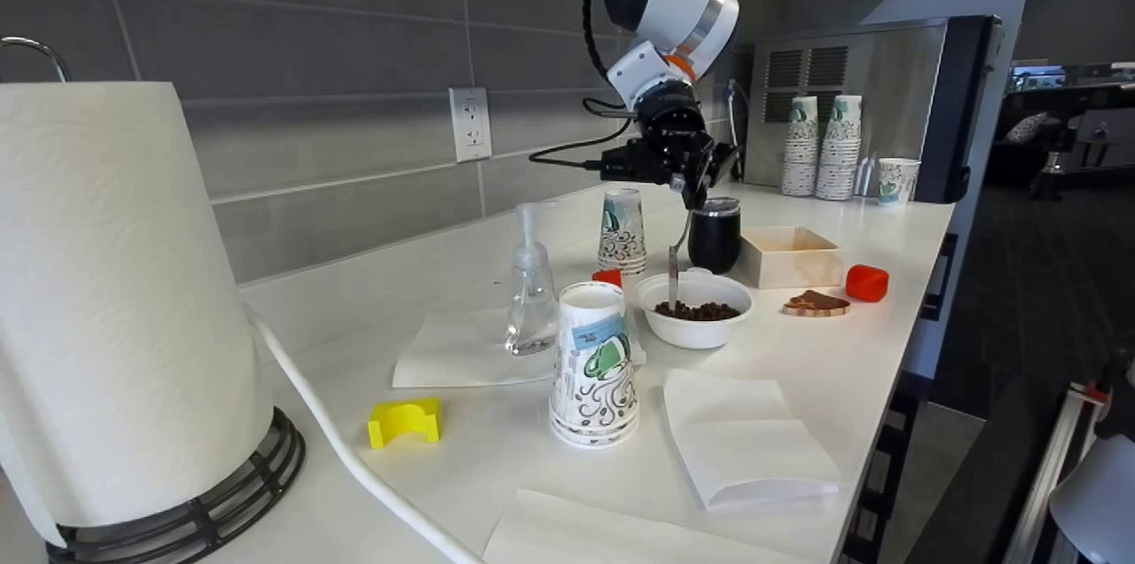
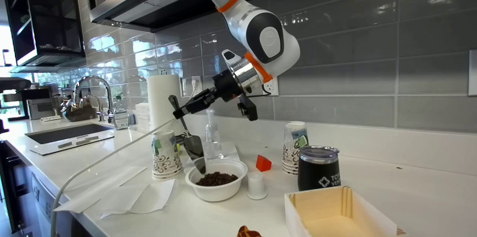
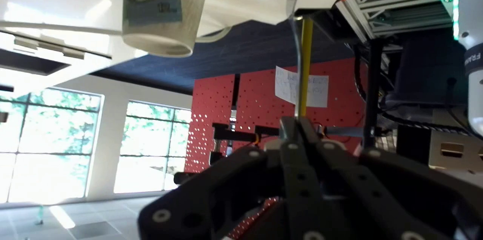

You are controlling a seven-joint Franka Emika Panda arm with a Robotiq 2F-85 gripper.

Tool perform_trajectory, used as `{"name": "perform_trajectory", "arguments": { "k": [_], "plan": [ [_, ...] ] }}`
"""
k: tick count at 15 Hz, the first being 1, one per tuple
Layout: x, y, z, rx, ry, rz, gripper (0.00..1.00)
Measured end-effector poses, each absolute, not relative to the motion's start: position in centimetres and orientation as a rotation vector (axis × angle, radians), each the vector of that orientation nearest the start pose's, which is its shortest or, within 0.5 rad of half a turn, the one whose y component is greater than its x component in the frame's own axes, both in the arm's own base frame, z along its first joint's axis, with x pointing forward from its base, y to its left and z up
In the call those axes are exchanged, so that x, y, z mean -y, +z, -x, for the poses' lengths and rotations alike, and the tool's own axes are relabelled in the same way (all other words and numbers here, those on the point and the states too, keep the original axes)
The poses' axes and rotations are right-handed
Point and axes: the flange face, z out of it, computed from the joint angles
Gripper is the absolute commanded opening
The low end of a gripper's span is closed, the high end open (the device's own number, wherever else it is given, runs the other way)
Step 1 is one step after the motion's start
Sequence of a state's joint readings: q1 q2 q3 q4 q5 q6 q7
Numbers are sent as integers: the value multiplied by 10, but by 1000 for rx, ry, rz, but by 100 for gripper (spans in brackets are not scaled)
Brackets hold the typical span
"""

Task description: Stir the contents of the bowl using the cake knife

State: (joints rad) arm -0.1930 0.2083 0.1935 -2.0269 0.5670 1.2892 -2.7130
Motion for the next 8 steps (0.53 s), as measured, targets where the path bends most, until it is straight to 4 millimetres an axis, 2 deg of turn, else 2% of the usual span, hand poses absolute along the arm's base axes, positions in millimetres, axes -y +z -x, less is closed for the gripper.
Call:
{"name": "perform_trajectory", "arguments": {
  "k": [1, 3, 8],
  "plan": [
    [-74, 343, -474, 1971, -459, 508, 1],
    [-72, 342, -470, 1913, -447, 475, 1],
    [-29, 318, -469, 1811, -457, 568, 1]
  ]
}}
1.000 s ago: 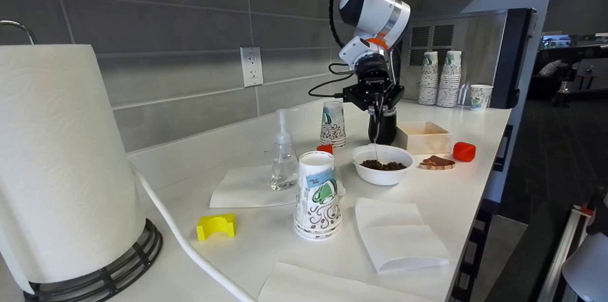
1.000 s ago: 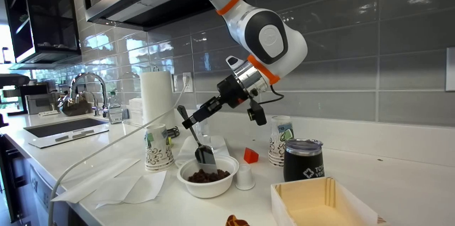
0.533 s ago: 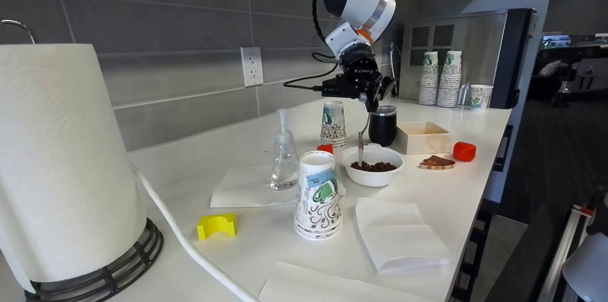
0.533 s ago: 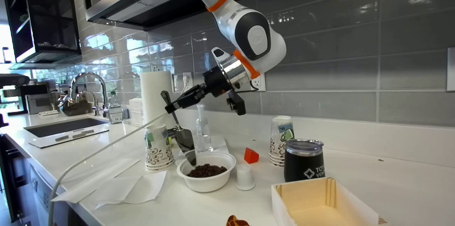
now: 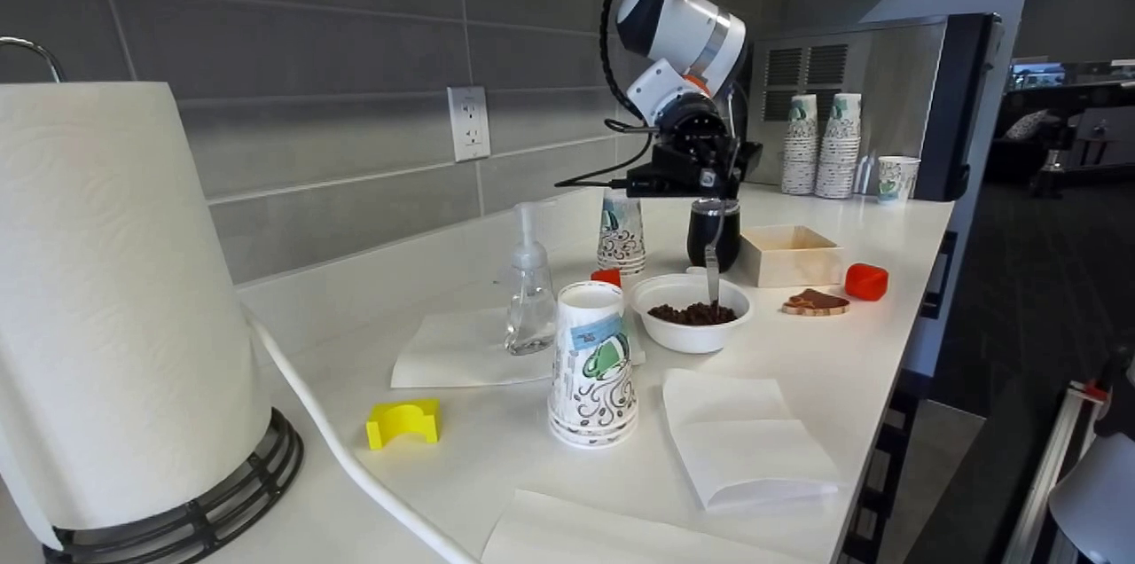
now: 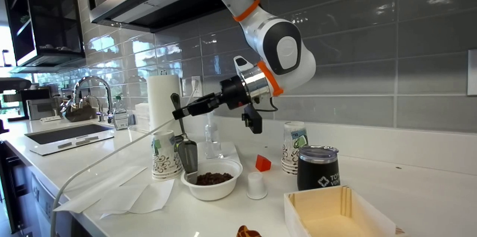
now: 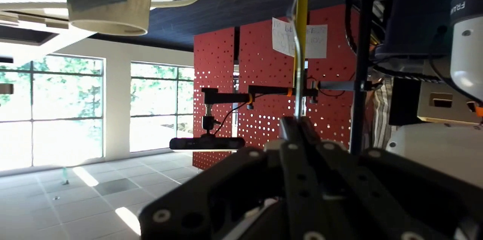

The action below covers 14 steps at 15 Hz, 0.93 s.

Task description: Stir the contents of the bowl using the cake knife

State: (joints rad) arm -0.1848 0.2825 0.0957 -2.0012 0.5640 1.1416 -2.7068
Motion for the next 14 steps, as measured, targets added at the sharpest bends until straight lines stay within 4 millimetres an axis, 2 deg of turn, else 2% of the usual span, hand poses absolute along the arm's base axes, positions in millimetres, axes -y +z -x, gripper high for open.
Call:
{"name": "perform_trajectory", "arguments": {
  "k": [4, 7, 10, 14],
  "plan": [
    [-2, 309, -478, 1848, -490, 666, 1],
    [0, 308, -488, 1924, -509, 707, 1],
    [-17, 315, -498, 2004, -525, 701, 1],
    [-51, 325, -503, 2051, -532, 623, 1]
  ]
}}
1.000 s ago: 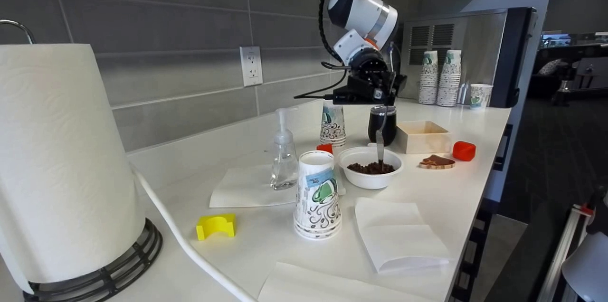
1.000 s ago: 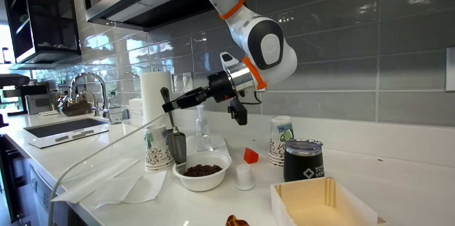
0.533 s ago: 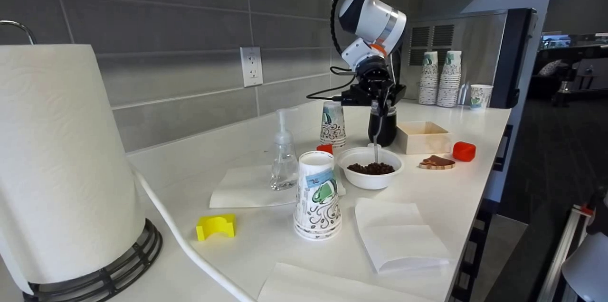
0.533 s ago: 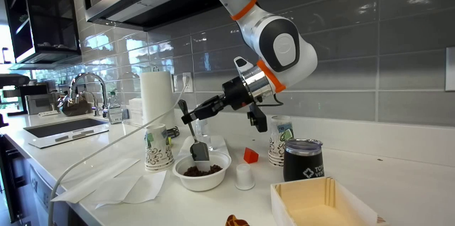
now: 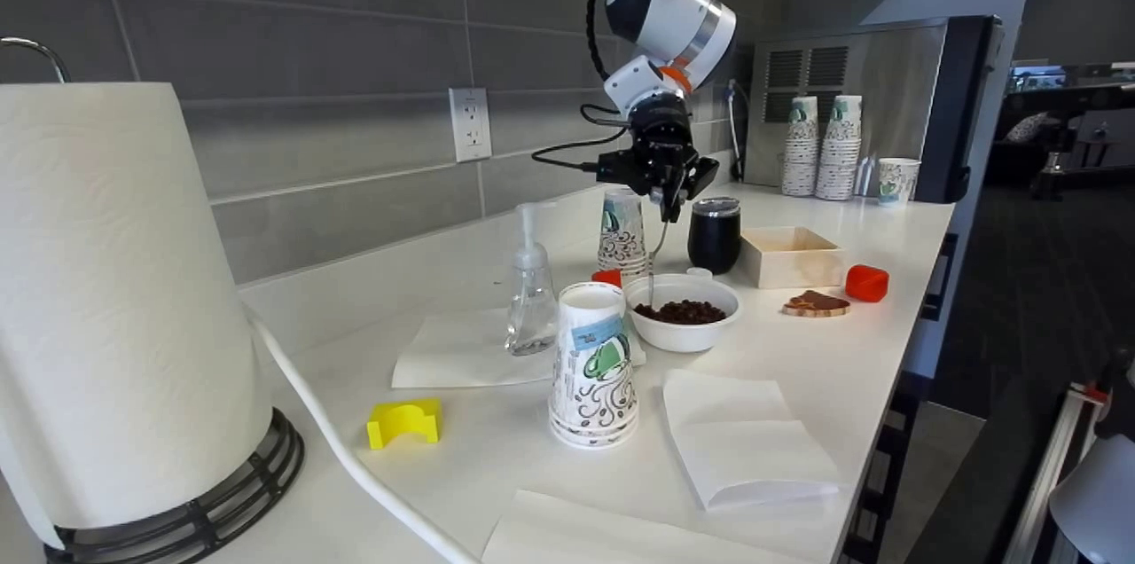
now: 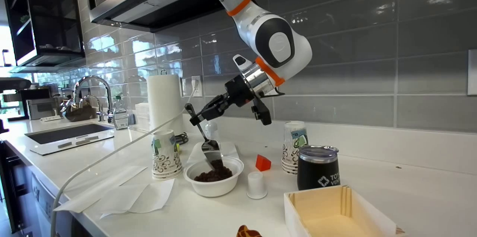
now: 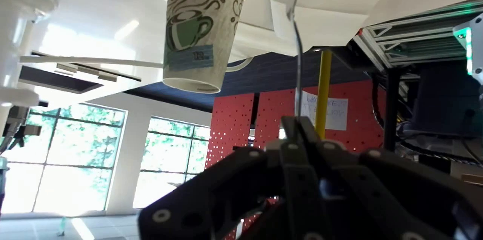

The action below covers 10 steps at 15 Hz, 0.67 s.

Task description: Stir the contents of the bowl using the cake knife

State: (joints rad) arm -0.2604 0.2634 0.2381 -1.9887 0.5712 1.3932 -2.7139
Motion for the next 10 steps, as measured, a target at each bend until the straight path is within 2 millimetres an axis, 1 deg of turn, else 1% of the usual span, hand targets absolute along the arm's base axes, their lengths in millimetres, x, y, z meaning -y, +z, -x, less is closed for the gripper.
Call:
{"name": "perform_trajectory", "arguments": {
  "k": [2, 4, 7, 10],
  "plan": [
    [-60, 326, -500, 2040, -529, 590, 1],
    [-57, 324, -495, 2001, -515, 580, 1],
    [-38, 315, -492, 1952, -497, 625, 1],
    [-20, 311, -493, 1941, -499, 681, 1]
  ]
}}
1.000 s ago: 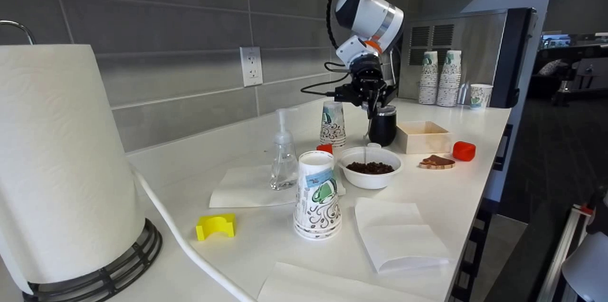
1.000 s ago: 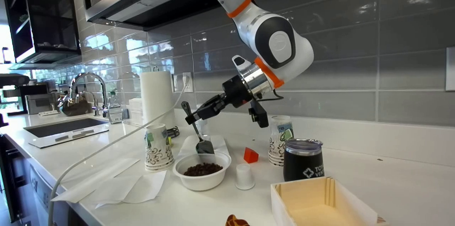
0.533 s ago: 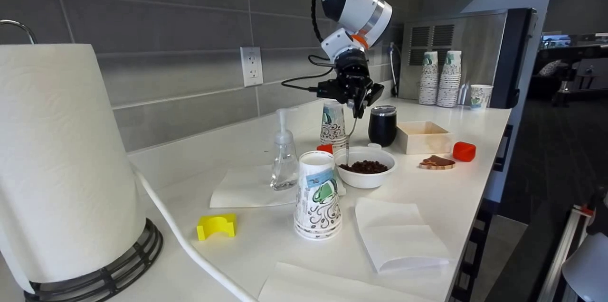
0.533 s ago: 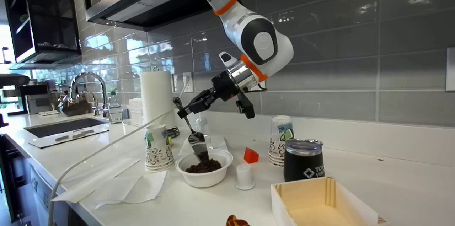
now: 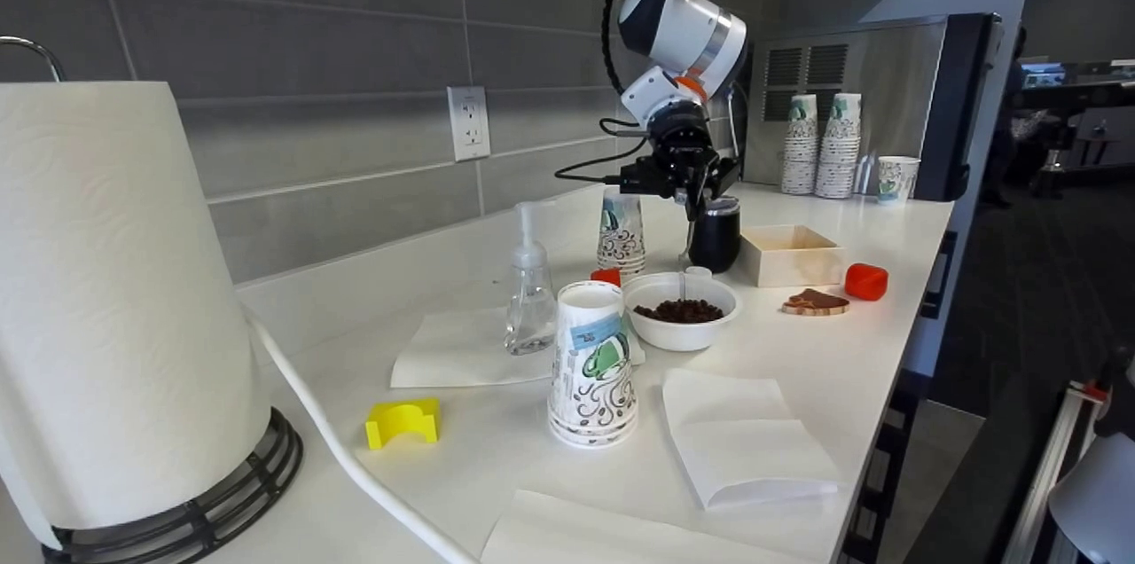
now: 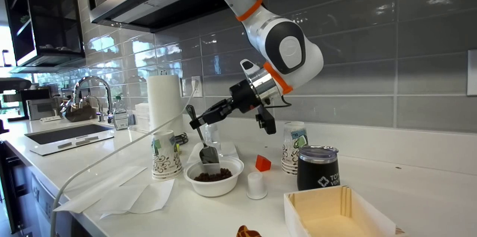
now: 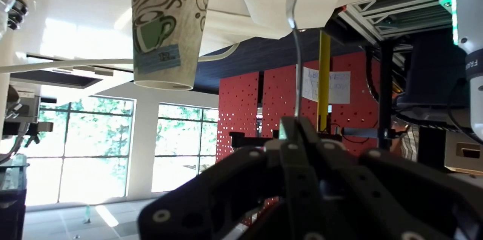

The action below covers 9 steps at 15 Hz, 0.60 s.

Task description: Stir the contents of the bowl using the cake knife

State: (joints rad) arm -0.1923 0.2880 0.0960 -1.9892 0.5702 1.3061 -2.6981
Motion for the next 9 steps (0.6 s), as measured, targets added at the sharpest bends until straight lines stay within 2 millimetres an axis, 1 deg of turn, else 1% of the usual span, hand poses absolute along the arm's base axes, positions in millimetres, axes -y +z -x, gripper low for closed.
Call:
{"name": "perform_trajectory", "arguments": {
  "k": [2, 4, 6, 9],
  "plan": [
    [-11, 309, -497, 1961, -505, 718, 1],
    [-8, 310, -501, 1987, -512, 742, 1],
    [-12, 312, -504, 2015, -511, 748, 1],
    [-24, 313, -504, 2019, -486, 742, 1]
  ]
}}
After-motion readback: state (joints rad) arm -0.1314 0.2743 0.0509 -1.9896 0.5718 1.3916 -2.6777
